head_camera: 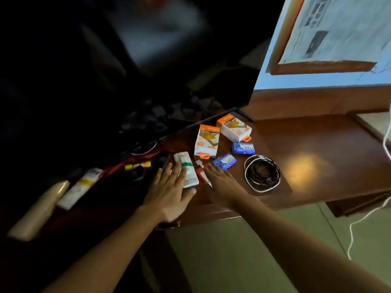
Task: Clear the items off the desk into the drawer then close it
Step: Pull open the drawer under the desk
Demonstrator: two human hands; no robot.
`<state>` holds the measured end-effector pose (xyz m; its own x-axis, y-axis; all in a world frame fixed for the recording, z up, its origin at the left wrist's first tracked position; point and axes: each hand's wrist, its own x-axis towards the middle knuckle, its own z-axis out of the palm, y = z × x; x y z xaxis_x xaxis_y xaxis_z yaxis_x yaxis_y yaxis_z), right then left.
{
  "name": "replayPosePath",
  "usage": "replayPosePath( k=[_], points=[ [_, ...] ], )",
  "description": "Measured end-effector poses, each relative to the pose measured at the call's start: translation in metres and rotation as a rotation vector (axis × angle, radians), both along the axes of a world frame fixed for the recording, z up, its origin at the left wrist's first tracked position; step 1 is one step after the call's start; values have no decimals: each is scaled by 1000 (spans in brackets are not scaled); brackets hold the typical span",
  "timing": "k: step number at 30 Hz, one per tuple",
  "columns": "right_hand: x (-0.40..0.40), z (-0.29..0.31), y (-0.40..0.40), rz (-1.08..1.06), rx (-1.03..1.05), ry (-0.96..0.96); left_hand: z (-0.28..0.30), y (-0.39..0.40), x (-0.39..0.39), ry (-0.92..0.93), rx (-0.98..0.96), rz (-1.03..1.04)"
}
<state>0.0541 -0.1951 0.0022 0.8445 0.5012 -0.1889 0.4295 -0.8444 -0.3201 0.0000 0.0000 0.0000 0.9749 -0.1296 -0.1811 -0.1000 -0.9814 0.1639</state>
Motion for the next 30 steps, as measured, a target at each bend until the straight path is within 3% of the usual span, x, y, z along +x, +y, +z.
replayPosePath(
  k=[4,8,15,21,30],
  points=[
    [-33,-35,-2,101,-160,62,-45,-18,-53,7,47,3],
    [-46,-60,-3,151,-161,36,-85,-29,-90,37,52,59],
    [-62,-84,-8,143,-167,21,-119,-54,-124,-219,-1,111],
    [-67,-92,-5,117,-165,9,-161,-57,-140,66,95,156],
    [-63,-97,-8,131,-142,-13,-178,-34,-115,160,151,251]
  ],
)
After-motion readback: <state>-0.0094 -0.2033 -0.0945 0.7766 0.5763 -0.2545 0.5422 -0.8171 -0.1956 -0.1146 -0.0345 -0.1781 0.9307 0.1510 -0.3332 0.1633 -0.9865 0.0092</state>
